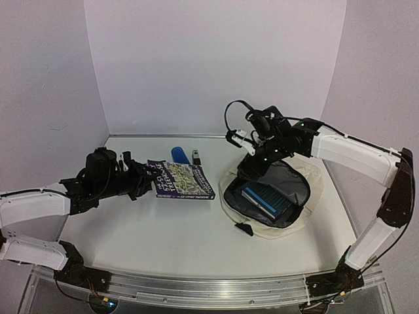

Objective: Pack the student bag
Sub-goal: Pick up the book from the center of the board, then place the book in the student bag.

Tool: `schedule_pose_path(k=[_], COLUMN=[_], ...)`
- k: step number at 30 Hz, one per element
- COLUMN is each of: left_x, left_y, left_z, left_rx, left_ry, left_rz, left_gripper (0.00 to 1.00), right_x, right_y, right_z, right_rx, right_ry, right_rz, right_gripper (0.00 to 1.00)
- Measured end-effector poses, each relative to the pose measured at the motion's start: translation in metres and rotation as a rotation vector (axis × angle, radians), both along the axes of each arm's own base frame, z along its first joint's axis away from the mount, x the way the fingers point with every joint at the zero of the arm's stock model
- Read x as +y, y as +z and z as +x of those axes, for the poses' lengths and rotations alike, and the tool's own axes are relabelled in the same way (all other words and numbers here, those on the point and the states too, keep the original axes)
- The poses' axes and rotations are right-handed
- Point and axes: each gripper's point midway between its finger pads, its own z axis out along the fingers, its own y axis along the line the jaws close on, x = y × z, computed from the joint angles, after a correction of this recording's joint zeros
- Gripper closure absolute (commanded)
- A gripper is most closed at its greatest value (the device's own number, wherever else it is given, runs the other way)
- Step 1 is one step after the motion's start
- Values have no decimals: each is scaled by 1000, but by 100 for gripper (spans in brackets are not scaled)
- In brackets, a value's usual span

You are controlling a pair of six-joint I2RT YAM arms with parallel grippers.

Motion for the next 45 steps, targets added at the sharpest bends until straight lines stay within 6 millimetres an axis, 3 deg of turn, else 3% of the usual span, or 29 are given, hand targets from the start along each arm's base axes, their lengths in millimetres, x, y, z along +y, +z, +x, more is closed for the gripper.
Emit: schedule_pose_path(k=[8,14,18,22,26,27,32,40,45], left_x=[-13,-25,-29,-30,-29,-29,-30,-38,-53], left_y=[-6,3,11,15,15,15,10,20,16], left_z=[-1,-3,-4,-4,-6,-7,-12,-19,-22], left_rx=[-31,-77,-100,-113,-116,-116,-112,-148,-156], left_ry=[-76,-131,-147,-154,-159,-161,-181,-235,-281], left_rz=[21,-15,-38,-50,-54,-55,-59,-100,-123], left_gripper=[100,100,100,100,100,100,100,100,100], right_x=[-79,-94,-98,-108,-115,-115,-109,-53,-34], right_y=[-47,-87,-109,-126,-137,-138,-133,-89,-72], right_z=[27,26,26,30,37,37,38,38,38], right_rx=[131,196,221,210,186,184,203,322,350], right_ry=[-223,-248,-253,-270,-290,-293,-315,-311,-300], right_rz=[-96,-199,-257,-335,-390,-392,-344,-37,62], right_gripper=[27,25,33,53,93,100,100,100,100])
